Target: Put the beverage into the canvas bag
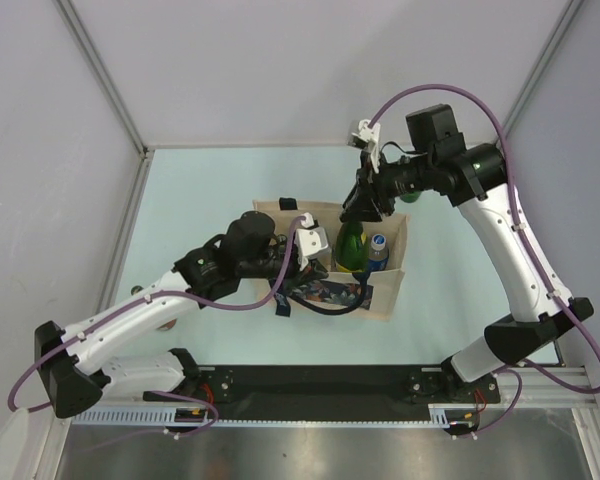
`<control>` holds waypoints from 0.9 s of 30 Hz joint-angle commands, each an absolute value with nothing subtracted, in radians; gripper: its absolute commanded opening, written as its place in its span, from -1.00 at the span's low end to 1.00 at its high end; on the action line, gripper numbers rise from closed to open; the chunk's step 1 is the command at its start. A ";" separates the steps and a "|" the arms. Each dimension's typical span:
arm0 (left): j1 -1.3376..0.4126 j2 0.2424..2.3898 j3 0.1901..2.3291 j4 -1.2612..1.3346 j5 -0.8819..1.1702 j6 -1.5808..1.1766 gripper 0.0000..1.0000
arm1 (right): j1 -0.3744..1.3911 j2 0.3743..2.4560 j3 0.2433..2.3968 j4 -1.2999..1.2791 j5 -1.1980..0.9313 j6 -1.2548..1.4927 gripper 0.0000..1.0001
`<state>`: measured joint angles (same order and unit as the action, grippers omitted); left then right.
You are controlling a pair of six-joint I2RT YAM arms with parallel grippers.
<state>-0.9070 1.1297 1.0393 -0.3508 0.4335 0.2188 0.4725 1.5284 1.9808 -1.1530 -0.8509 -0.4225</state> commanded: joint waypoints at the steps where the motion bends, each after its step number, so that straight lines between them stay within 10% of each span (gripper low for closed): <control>1: -0.919 1.077 1.058 -0.295 0.492 0.193 -1.00 | 0.489 1.448 1.933 -1.141 -0.844 -0.523 -1.00; 27: -0.919 1.063 1.055 -0.247 0.477 0.179 -0.99 | 0.545 1.318 1.246 -0.922 -0.675 -0.713 -1.00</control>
<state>-0.9089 1.1118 1.0393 -0.3523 0.4465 0.2012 0.5278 1.3823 1.2846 -0.9527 -0.6308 -0.7143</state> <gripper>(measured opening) 0.008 0.363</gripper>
